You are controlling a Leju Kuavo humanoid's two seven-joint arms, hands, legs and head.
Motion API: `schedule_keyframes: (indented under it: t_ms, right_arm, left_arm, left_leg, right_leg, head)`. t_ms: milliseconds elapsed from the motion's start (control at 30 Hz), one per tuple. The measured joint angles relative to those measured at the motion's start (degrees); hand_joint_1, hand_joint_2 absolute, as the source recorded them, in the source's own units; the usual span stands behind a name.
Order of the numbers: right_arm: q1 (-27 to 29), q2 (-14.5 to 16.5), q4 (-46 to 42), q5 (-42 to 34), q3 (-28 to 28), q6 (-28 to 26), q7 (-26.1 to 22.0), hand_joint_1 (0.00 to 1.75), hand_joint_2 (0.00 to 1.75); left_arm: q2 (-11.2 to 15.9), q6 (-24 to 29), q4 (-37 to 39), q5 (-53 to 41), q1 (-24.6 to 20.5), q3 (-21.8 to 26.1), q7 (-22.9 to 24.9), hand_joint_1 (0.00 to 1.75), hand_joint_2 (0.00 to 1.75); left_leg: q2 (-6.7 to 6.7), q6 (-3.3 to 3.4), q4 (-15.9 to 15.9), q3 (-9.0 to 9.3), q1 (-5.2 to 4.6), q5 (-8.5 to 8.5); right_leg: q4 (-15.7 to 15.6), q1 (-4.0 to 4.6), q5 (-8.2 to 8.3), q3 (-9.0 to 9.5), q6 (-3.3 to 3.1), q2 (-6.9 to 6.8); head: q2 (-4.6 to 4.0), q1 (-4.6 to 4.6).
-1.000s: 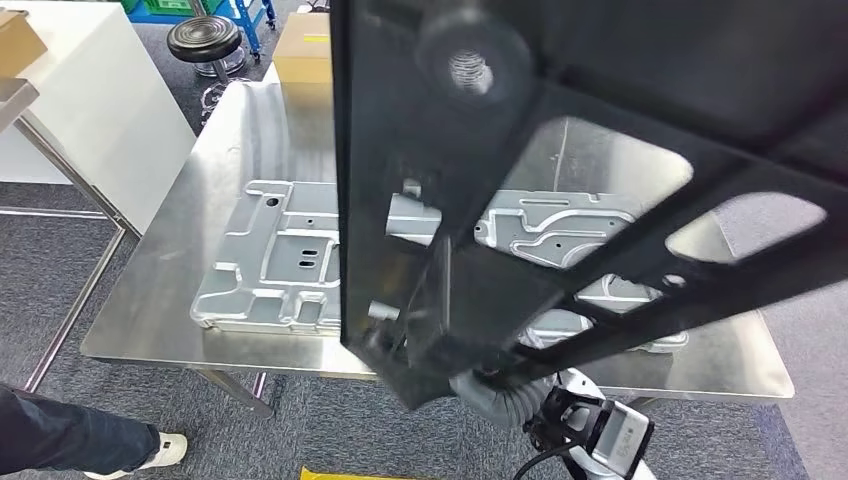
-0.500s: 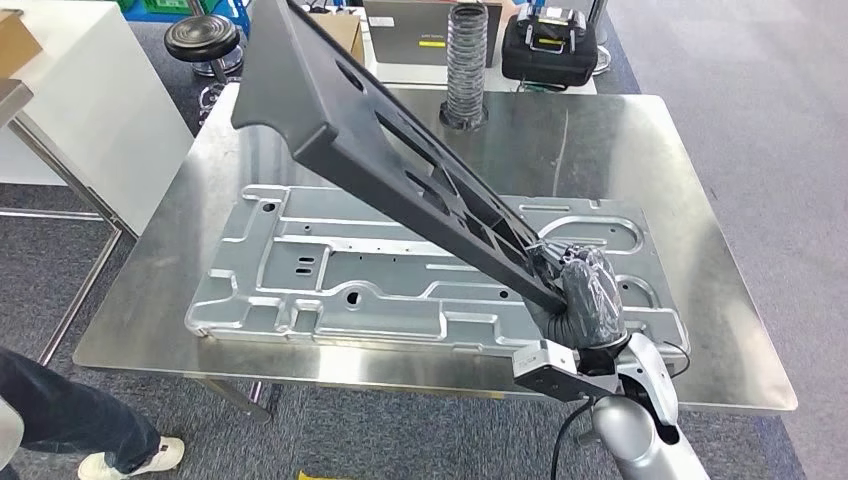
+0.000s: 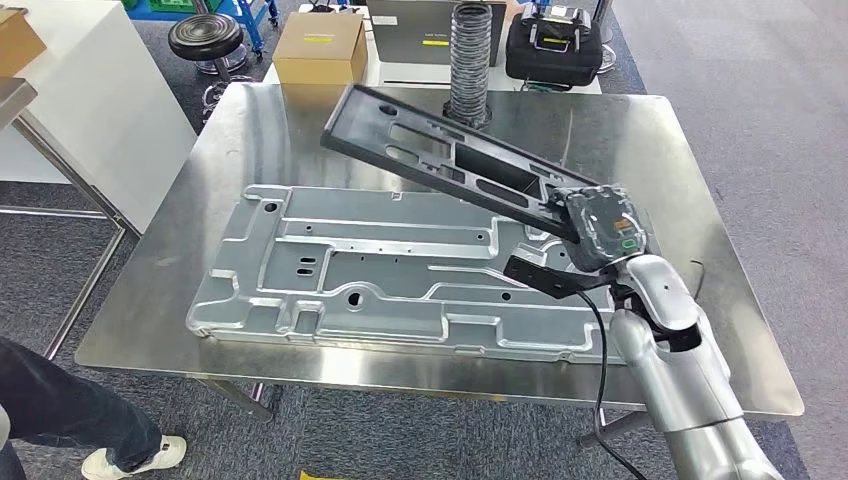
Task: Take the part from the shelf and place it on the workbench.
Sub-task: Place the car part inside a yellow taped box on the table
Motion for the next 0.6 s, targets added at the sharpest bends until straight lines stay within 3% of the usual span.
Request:
schedule_keyframes:
  t_ms: [67,100,200,233,267,333,400,433,533,600]
  right_arm:
    - [-2.92,0.96,6.31,2.48,2.51,0.28,0.94,1.75,1.75]
    - [-4.04,1.43,9.01,3.08,3.62,0.30,1.16,1.75,1.75]
    - [-6.84,2.82,16.37,4.05,6.40,0.80,1.03,1.75,1.75]
    - [-7.54,3.25,18.91,4.45,7.30,0.84,0.77,1.75,1.75]
    - [-7.99,3.63,21.30,4.83,8.15,0.57,0.34,1.75,1.75]
    - [-8.77,4.42,25.35,5.39,9.71,-0.51,-0.94,1.75,1.75]
    - [-9.97,5.28,28.75,5.66,11.17,-1.96,-2.19,1.75,1.75]
    - [-10.66,5.67,30.25,5.70,11.88,-2.57,-2.53,1.75,1.75]
    - [-12.26,6.56,33.62,5.73,13.56,-3.28,-3.15,1.75,1.75]
    - [-13.19,7.00,35.28,5.79,14.69,-3.26,-3.90,1.75,1.75]
  left_arm:
    - [0.01,-0.43,0.00,-0.57,-0.21,-0.01,0.02,0.00,1.75]
    - [0.03,-0.55,0.00,-0.78,-0.32,-0.02,0.02,0.00,1.75]
    - [0.23,-0.73,0.00,-1.33,-0.35,-0.02,0.02,0.00,1.75]
    - [0.27,-0.75,0.00,-1.52,-0.31,-0.02,0.01,0.00,1.75]
    - [0.28,-0.71,0.00,-1.70,-0.27,-0.02,-0.04,0.00,1.75]
    - [0.32,-0.56,0.00,-2.07,-0.19,-0.01,-0.34,0.00,1.75]
    - [0.45,-0.44,0.00,-2.39,-0.18,0.01,-0.72,0.00,1.75]
    - [0.50,-0.42,0.00,-2.48,-0.22,0.01,-0.85,0.00,1.75]
    - [0.60,-0.34,0.00,-2.65,-0.28,0.02,-1.10,0.00,1.75]
    - [0.58,-0.23,0.00,-2.87,-0.30,0.02,-1.49,0.00,1.75]
  left_leg:
    - [0.01,-0.71,1.18,-0.46,0.18,-0.83]
    - [0.01,-1.00,3.22,-1.41,0.24,-1.98]
    - [0.02,-1.47,14.52,-7.28,0.36,-6.54]
    - [0.02,-1.47,16.89,-8.80,0.37,-6.79]
    - [0.02,-1.36,16.84,-9.19,0.37,-5.80]
    - [0.02,-0.81,10.16,-6.68,0.31,-1.15]
    - [0.02,-0.05,2.79,-3.37,0.05,1.97]
    - [0.03,0.23,0.98,-2.56,-0.11,2.35]
    - [0.10,0.77,-0.12,-1.98,-0.09,2.16]
    - [0.19,1.23,-0.83,-1.50,0.24,2.43]
  right_leg:
    - [-0.27,-0.07,0.14,0.12,-0.74,-0.04]
    - [-0.40,-0.15,0.19,0.19,-1.05,-0.10]
    - [-0.42,0.02,0.01,0.29,-1.58,-0.20]
    - [-0.40,0.12,-0.10,0.39,-1.65,-0.21]
    - [-0.39,0.22,-0.23,0.58,-1.70,-0.21]
    - [-0.38,0.44,-0.60,1.16,-1.71,-0.20]
    - [-0.38,0.66,-0.90,1.51,-1.53,-0.03]
    - [-0.38,0.70,-0.97,1.50,-1.34,0.10]
    - [-0.47,0.66,-1.09,1.57,-0.47,0.27]
    - [1.78,0.62,-2.68,0.75,0.06,0.14]
  head:
    - [0.01,-0.07]
    - [0.01,-0.12]
    - [0.00,-0.25]
    - [0.00,-0.26]
    - [0.01,-0.27]
    - [0.01,-0.26]
    - [0.01,-0.20]
    - [0.01,-0.16]
    - [0.01,-0.13]
    - [0.01,-0.07]
